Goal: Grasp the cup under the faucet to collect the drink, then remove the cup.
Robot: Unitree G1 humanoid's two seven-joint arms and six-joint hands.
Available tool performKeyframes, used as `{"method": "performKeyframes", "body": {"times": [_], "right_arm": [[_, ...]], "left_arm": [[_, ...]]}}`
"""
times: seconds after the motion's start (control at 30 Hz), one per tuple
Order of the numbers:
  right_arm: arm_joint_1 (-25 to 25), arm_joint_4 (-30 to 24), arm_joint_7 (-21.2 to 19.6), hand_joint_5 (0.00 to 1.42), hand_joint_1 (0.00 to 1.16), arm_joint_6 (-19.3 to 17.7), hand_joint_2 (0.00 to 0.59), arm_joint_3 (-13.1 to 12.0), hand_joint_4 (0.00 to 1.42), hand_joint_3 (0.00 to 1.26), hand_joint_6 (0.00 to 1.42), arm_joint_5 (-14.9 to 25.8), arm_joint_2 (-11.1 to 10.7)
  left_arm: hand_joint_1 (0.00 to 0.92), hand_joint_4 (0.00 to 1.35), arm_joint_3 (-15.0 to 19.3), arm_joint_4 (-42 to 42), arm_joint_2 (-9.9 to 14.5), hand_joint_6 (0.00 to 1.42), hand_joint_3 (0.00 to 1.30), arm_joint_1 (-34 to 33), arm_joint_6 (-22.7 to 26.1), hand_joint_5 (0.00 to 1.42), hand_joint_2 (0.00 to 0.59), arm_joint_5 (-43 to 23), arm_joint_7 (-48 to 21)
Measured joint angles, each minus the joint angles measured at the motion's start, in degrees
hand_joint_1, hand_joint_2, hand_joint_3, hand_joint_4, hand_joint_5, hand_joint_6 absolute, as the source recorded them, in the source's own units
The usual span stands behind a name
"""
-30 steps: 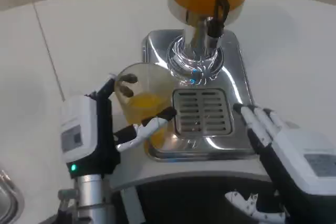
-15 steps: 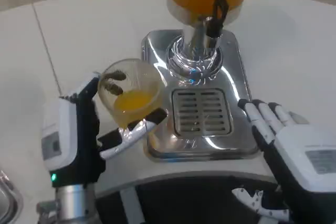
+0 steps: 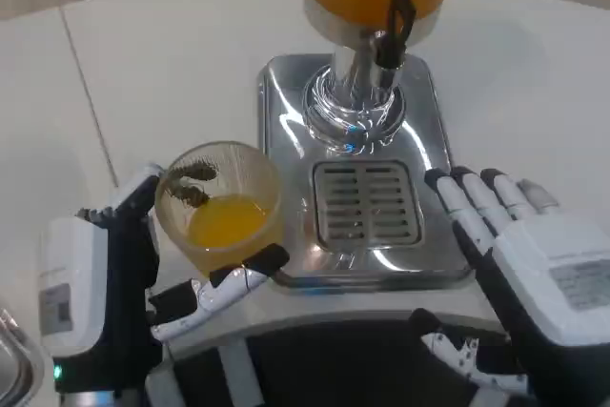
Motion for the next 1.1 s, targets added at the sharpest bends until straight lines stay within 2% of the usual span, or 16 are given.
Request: {"method": "performKeyframes", "body": {"times": [0.2,0.33,0.5,0.67,0.8,1.1], "right_arm": [[3.52,-1.81,-1.93,0.0,0.48,-1.09,0.381,1.16,0.0,0.0,0.03,-1.93,1.2],[5.45,-2.51,-5.31,0.0,0.48,-2.24,0.384,1.74,0.0,0.0,0.03,-3.88,1.94],[6.71,-2.57,-5.81,0.0,0.46,-3.15,0.388,2.73,0.0,0.0,0.02,-4.13,2.58],[9.91,-2.61,-9.23,0.0,0.43,-4.79,0.391,4.05,0.0,0.0,0.02,-4.5,3.37],[12.29,-3.79,-9.62,0.0,0.42,-5.87,0.391,4.84,0.0,0.0,0.02,-4.52,3.77],[15.41,-7.92,-9.5,0.0,0.42,-7.21,0.396,4.81,0.0,0.0,0.02,-3.7,4.86]], "left_arm": [[0.587,1.22,0.7,-4.39,-0.02,1.42,1.1,4.85,-1.46,1.42,0.076,-0.06,-2.06],[0.581,1.22,1.29,-7.31,-0.27,1.42,1.09,9.1,-2.25,1.42,0.084,-0.24,-4.08],[0.578,1.21,1.82,-12.82,-0.62,1.42,1.09,13.95,-4.87,1.42,0.086,-0.21,-6.11],[0.578,1.21,1.8,-15.28,-1.68,1.42,1.09,17.75,-6.47,1.42,0.086,-0.15,-7.91],[0.578,1.21,1.88,-16.66,-2.88,1.42,1.09,20.41,-6.92,1.42,0.086,-0.15,-9.43],[0.581,1.21,1.95,-17.51,-4.58,1.42,1.09,21.8,-7.61,1.42,0.084,0.07,-10.95]]}}
